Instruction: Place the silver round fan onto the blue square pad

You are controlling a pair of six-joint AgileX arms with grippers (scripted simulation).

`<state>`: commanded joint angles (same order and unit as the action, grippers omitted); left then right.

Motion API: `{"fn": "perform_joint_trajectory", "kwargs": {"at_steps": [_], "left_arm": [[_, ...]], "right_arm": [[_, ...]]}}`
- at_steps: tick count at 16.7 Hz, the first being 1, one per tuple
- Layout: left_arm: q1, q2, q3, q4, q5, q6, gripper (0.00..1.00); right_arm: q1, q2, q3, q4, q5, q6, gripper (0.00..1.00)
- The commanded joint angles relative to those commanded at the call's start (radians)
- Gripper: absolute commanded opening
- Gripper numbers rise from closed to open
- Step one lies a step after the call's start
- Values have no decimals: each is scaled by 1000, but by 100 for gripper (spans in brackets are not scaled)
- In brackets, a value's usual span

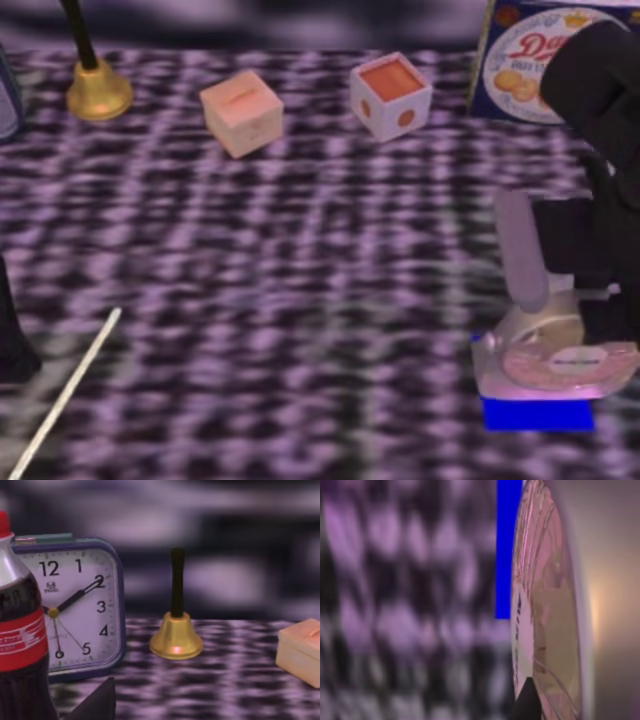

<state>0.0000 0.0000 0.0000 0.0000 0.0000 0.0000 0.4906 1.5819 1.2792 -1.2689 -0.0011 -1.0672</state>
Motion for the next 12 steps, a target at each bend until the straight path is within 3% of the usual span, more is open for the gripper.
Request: {"fn": "perform_joint_trajectory", "kwargs": {"at_steps": [6,12], "left_arm": [[0,0,0,0,0,0,100],[0,0,0,0,0,0,100]], "right_arm": [[-2,6,-37,38,0,-3,0],[-2,6,-37,38,0,-3,45]]}}
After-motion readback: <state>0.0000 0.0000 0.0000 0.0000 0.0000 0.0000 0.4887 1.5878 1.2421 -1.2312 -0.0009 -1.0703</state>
